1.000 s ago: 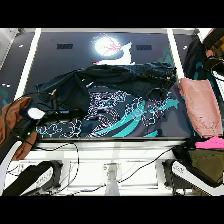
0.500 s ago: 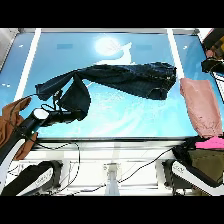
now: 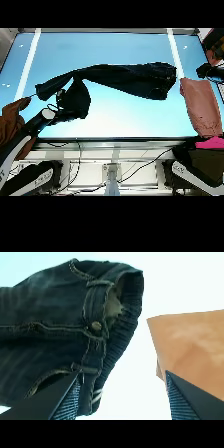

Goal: Fold the clothes and pants, and hang the long-sleeved shirts on hangers.

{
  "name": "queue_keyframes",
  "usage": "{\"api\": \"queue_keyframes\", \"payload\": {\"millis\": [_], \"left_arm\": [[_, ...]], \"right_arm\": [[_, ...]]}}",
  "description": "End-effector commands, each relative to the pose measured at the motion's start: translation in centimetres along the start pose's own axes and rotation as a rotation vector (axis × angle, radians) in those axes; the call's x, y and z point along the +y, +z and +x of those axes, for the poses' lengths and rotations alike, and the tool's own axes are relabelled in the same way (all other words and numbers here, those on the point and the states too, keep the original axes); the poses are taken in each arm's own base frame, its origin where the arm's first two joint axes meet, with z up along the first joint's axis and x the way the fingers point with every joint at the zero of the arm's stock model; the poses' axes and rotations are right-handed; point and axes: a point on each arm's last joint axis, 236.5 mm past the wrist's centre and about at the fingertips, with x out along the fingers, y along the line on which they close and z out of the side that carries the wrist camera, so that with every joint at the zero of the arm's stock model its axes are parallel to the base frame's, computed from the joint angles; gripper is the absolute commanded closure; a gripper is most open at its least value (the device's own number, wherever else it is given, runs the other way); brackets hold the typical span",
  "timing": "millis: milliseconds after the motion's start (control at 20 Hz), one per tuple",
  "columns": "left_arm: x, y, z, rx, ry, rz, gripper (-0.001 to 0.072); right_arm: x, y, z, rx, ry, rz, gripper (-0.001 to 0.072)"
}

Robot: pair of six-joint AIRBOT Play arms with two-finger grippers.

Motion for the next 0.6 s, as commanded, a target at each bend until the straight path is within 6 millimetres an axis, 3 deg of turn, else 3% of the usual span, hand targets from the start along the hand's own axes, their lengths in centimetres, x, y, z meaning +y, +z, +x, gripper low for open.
{"api": "queue_keyframes", "payload": {"millis": [0, 50, 100, 250, 350, 400, 500, 550], "left_arm": [[0.5, 0.9, 1.2, -0.050, 0.035, 0.009, 0.0052], [0.5, 1.9, 1.2, -0.090, 0.041, -0.001, 0.0055], [0.6, 2.5, 1.1, -0.119, 0.044, -0.017, 0.0111], [0.7, 3.0, 1.0, -0.140, 0.048, -0.026, 0.0447], [0.7, 3.0, 1.0, -0.140, 0.047, -0.027, 0.0629], [0.7, 3.1, 1.0, -0.142, 0.046, -0.029, 0.0675], [0.1, 3.5, 0.8, -0.156, 0.024, -0.074, 0.0675], [-0.2, 4.0, 0.6, -0.169, 0.012, -0.083, 0.0675]], "right_arm": [[0.3, -1.4, 0.3, 0.048, 0.017, 0.010, 0.0152], [0.4, -1.6, 0.2, 0.059, 0.020, 0.010, 0.0152], [0.5, -1.8, 0.2, 0.065, 0.022, 0.010, 0.0152], [0.7, -2.3, 0.2, 0.086, 0.031, 0.012, 0.0153], [0.9, -2.8, 0.3, 0.108, 0.040, 0.014, 0.0153], [0.9, -3.2, 0.5, 0.121, 0.042, 0.017, 0.0155], [0.8, -5.2, 1.5, 0.170, 0.043, 0.063, 0.0228], [0.8, -6.8, 2.4, 0.214, 0.048, 0.098, 0.0228]]}}
